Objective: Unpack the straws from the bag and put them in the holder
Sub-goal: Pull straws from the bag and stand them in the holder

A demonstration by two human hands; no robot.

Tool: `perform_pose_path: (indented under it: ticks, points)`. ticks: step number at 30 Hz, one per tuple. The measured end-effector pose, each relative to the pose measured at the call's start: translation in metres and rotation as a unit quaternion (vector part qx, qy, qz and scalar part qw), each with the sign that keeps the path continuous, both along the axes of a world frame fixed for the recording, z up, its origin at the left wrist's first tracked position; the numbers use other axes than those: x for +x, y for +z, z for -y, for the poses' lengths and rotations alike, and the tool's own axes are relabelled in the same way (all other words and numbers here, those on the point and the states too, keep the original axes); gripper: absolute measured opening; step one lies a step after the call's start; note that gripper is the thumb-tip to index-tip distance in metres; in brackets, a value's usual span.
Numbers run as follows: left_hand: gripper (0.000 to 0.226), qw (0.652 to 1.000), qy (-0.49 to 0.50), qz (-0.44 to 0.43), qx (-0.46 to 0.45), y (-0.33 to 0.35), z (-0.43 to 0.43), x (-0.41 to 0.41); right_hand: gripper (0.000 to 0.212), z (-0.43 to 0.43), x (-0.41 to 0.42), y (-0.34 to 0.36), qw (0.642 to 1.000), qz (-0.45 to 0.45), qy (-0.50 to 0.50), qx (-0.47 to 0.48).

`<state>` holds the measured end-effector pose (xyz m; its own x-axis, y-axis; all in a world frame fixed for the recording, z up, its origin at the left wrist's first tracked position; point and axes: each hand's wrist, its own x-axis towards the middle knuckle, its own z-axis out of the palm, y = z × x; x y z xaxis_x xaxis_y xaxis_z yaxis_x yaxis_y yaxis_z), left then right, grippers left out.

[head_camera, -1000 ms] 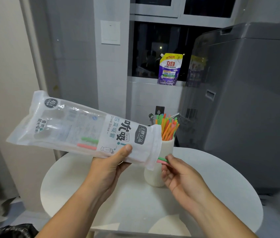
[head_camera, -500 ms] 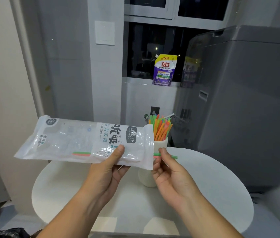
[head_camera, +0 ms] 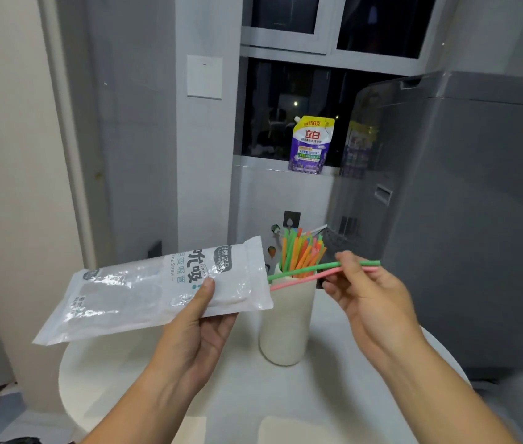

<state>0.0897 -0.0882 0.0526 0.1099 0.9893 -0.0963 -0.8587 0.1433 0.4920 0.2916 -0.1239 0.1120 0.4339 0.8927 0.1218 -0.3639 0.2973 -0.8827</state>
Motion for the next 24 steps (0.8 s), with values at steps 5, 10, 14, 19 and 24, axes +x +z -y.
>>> perform_pose_path:
  ticks: [5, 10, 14, 19, 24]
  points:
    - [0.047, 0.999, 0.025, 0.001, -0.022, 0.001, -0.003, -0.001, 0.012, -0.006, 0.025, 0.048, 0.994, 0.087, -0.050, 0.053]
    - [0.045, 0.999, 0.030, 0.009, -0.033, 0.002, -0.006, 0.002, 0.013, -0.009, 0.044, 0.089, 0.976, 0.191, -0.076, 0.072]
    - [0.039, 0.999, 0.029, 0.015, -0.032, 0.001, -0.006, 0.004, 0.012, -0.004, 0.047, 0.117, 0.959, 0.251, -0.096, 0.091]
    - [0.028, 0.999, 0.025, 0.015, -0.033, 0.000, -0.006, 0.002, 0.010, 0.003, 0.050, 0.153, 0.934, 0.313, -0.120, 0.119]
    - [0.022, 0.999, 0.016, 0.011, -0.032, -0.001, -0.006, 0.005, 0.011, 0.002, 0.051, 0.174, 0.892, 0.410, -0.152, 0.115]
